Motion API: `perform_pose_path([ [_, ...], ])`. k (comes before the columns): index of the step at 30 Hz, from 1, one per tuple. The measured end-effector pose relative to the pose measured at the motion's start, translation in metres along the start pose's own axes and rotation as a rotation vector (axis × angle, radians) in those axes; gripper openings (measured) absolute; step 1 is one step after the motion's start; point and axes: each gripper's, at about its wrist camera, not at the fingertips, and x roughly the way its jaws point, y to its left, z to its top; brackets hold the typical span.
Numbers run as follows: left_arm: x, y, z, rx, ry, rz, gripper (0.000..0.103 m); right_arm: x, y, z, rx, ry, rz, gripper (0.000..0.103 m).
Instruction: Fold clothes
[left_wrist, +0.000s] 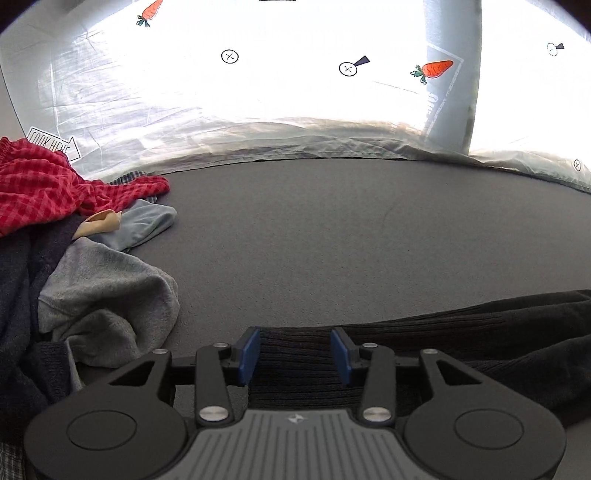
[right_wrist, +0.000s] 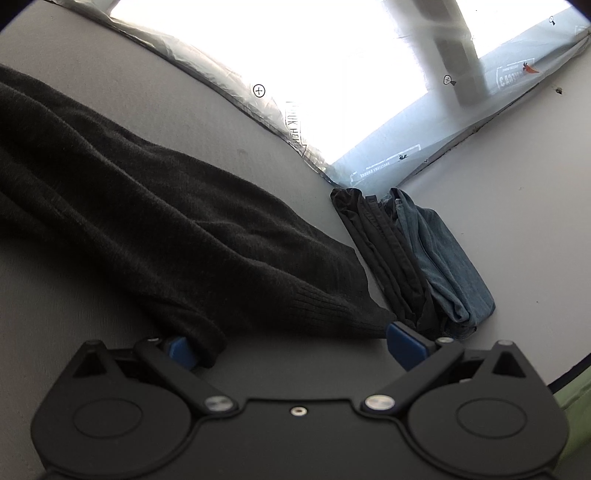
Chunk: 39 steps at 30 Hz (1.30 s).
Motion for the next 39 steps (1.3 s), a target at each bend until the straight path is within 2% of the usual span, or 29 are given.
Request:
perform_pose_path([
  [2,0.007,-0.001,-0.002,0.022,0.017,0.024,0.054,0.001,-0.001,0.001,0.008,0.008,0.003,0.102],
  [5,0.013,-0.002,-0.01,0.023,0.028,0.046,0.052,0.003,-0.003,0.002,0.01,0.01,0.013,0.102],
  [7,0.013,-0.003,-0.013,0.028,0.021,0.05,0.023,0.004,-0.005,0.001,0.009,0.008,0.024,0.102],
  [8,0.012,-0.004,-0.013,0.031,0.015,0.052,0.014,0.004,-0.006,0.001,0.008,0.007,0.032,0.102],
  [12,0.003,-0.004,-0.005,0.028,-0.026,0.08,0.009,0.005,-0.015,0.003,-0.014,-0.006,0.057,0.102],
  [14,-0.006,0.001,0.006,0.004,-0.056,0.092,0.009,0.001,-0.025,0.004,0.014,-0.031,0.039,0.102],
  [16,-0.012,0.008,0.018,-0.027,-0.07,0.096,0.009,0.0,-0.033,0.005,0.042,-0.027,0.052,0.102],
  [19,-0.001,0.014,0.021,-0.049,-0.041,0.095,0.009,0.004,-0.033,0.003,0.049,0.007,0.085,0.103],
  [21,0.014,0.01,0.014,-0.016,0.0,0.095,0.009,0.009,-0.025,-0.002,0.014,0.042,0.118,0.102],
  [23,0.021,0.003,0.008,0.037,0.032,0.109,0.01,0.005,-0.024,-0.001,0.001,0.037,0.125,0.102],
  [25,0.021,0.0,0.004,0.062,0.041,0.118,0.014,-0.002,-0.029,0.002,-0.012,0.03,0.176,0.102],
  [28,0.017,0.007,0.005,0.011,0.049,0.098,0.022,-0.016,-0.04,0.008,-0.004,0.008,0.271,0.102],
  [30,0.015,0.014,0.006,-0.036,0.06,0.084,0.031,-0.024,-0.048,0.015,0.023,-0.004,0.342,0.102],
  [33,0.012,0.025,0.006,-0.11,0.085,0.035,0.038,-0.037,-0.063,0.029,0.101,-0.036,0.44,0.102],
  [35,0.011,0.03,0.004,-0.154,0.102,-0.002,0.04,-0.04,-0.071,0.04,0.203,-0.04,0.491,0.102],
  [38,0.011,0.032,-0.001,-0.203,0.129,-0.025,0.042,-0.025,-0.074,0.061,0.422,0.013,0.63,0.1],
  [39,0.012,0.033,-0.003,-0.219,0.139,-0.029,0.044,-0.017,-0.072,0.068,0.477,0.038,0.669,0.095],
])
